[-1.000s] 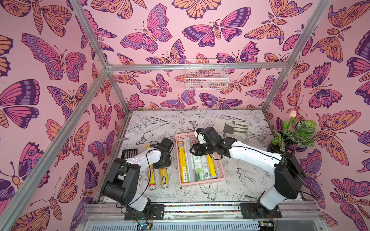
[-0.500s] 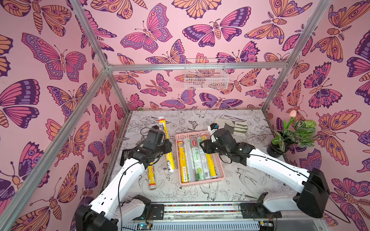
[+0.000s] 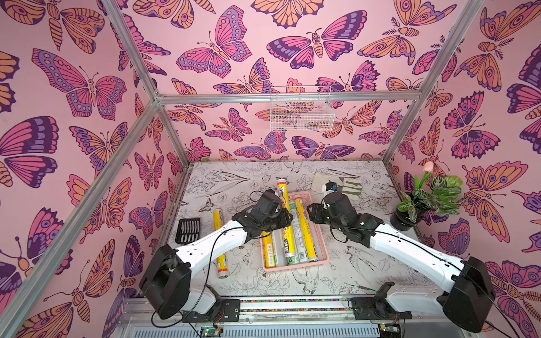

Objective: Put the plastic wrap into the basket
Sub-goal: Place the plastic wrap in the basket.

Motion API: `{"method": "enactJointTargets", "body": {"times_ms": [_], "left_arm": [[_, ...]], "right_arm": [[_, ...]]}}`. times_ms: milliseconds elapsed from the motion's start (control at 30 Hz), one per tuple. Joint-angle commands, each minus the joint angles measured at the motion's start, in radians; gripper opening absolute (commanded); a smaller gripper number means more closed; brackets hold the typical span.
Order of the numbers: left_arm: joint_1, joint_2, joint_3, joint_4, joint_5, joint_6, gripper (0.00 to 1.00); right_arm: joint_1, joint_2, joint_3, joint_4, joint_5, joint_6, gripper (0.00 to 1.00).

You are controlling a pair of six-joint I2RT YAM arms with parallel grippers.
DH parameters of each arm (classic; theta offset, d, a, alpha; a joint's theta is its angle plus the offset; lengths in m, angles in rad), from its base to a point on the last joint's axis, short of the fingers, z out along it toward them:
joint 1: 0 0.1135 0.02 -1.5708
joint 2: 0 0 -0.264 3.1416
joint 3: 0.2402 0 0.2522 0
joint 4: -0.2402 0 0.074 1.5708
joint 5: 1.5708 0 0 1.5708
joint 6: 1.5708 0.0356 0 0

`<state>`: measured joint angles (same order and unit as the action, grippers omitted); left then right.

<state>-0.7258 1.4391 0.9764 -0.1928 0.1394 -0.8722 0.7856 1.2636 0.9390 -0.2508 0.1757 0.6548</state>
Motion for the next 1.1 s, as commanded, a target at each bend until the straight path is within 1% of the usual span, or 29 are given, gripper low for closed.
{"method": "enactJointTargets", "body": {"times_ms": [0, 200, 400, 900, 1067], "left_arm": [[-0.015, 0.021, 0.009, 0.095, 0.031, -0.067, 0.26], [-0.017, 0.061, -0.012, 0.124, 0.060, -0.122, 0.26], [-0.017, 0.103, -0.008, 0.124, 0.076, -0.139, 0.26], [-0.017, 0.184, -0.008, 0.122, 0.118, -0.128, 0.29], [-0.018, 0.227, -0.005, 0.118, 0.153, -0.126, 0.30]], "right_arm": [[-0.004, -0.001, -0.008, -0.015, 0.007, 0.019, 0.59], [-0.005, 0.013, -0.008, -0.018, -0.013, 0.029, 0.59], [-0.005, 0.021, -0.002, -0.025, -0.018, 0.028, 0.59], [-0.004, 0.051, 0.009, -0.033, -0.032, 0.031, 0.59], [-0.004, 0.065, 0.019, -0.028, -0.047, 0.031, 0.59]]}}
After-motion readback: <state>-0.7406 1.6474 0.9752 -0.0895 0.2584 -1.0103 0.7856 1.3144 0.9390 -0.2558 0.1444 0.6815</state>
